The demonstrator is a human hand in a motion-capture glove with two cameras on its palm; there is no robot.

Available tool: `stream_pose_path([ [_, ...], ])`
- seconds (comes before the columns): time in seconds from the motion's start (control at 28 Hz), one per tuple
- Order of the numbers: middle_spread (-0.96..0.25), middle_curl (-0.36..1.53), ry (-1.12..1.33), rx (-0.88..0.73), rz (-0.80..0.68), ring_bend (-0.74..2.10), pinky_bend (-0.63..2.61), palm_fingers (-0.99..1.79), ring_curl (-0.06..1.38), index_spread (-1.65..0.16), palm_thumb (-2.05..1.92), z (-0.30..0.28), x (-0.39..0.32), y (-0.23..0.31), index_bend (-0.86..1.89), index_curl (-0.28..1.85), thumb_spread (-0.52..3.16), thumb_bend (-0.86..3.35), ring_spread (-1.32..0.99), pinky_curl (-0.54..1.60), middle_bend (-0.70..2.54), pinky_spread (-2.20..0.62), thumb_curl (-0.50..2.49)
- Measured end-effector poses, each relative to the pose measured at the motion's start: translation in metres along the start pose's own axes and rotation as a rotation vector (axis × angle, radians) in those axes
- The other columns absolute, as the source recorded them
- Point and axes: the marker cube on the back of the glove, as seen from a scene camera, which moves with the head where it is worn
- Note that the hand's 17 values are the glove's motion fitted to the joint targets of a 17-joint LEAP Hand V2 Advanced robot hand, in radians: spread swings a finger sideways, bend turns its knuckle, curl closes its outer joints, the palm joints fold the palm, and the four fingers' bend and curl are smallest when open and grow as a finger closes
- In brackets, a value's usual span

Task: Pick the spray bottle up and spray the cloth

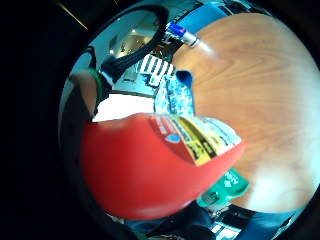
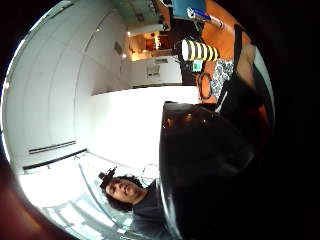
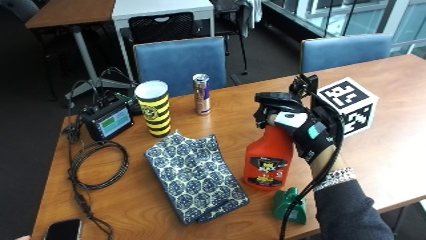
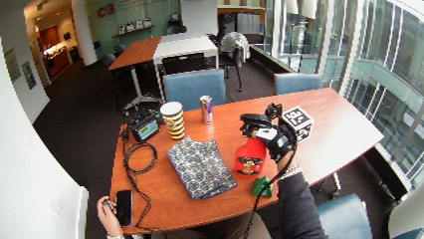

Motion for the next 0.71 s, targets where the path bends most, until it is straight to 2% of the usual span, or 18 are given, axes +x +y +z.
stream_pose_path([
  [0.29,-0.27,0.49,0.042,0.087,-0.066,0.45,0.29,1.37,0.43,-0.33,1.04,0.001,-0.006,-0.010,0.27,0.49,0.35,-0.04,-0.25,0.28,0.43,-0.17,0.62],
  [0.71,-0.27,0.52,0.108,0.277,-0.134,0.54,0.37,1.41,0.47,-0.33,0.96,0.005,-0.021,-0.016,0.29,0.53,0.26,-0.04,-0.27,0.35,0.53,-0.29,0.67],
])
